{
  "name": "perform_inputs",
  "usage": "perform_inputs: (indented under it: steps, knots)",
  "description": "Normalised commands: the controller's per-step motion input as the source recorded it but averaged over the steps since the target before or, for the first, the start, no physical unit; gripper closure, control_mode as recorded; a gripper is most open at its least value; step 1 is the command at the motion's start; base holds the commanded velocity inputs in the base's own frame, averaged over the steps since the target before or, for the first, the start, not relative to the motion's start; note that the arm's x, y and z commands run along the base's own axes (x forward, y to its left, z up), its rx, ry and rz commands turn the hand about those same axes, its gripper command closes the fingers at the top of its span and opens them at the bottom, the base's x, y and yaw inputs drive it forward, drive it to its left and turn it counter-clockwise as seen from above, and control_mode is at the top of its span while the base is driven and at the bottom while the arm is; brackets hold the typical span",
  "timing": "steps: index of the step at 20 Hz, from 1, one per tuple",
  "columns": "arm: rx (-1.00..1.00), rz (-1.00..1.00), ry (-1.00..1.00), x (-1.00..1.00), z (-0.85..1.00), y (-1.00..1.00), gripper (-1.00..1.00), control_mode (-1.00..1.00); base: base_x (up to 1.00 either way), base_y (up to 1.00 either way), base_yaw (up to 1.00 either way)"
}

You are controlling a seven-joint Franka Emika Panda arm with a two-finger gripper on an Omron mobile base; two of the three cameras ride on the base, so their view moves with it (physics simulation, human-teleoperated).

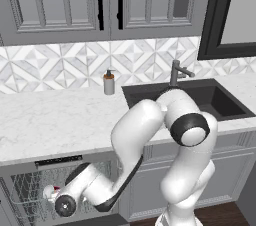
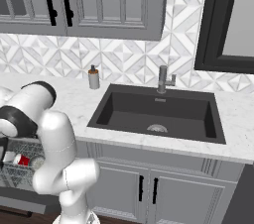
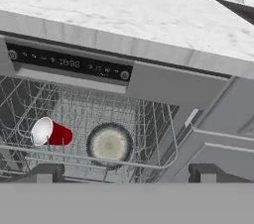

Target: Pick up the cup and bowl from the counter, place them in the dishwasher, and close the dishwasher door.

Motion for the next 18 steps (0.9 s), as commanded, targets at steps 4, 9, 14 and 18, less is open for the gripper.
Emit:
perform_inputs:
  steps: [4, 9, 14, 18]
  knots:
    - [0.00, 0.01, -0.40, -0.92, 0.00, 0.19, -1.00, -1.00, 0.00, 0.00, 0.00]
    - [0.00, -0.01, -0.46, -0.98, -0.04, 0.00, -1.00, -1.00, 0.00, 0.00, 0.00]
    - [0.00, -0.08, -0.42, -0.94, -0.53, -0.01, -1.00, -1.00, 0.00, 0.00, 0.00]
    - [0.00, -0.02, -0.28, -0.80, -0.56, 0.01, -1.00, -1.00, 0.00, 0.00, 0.00]
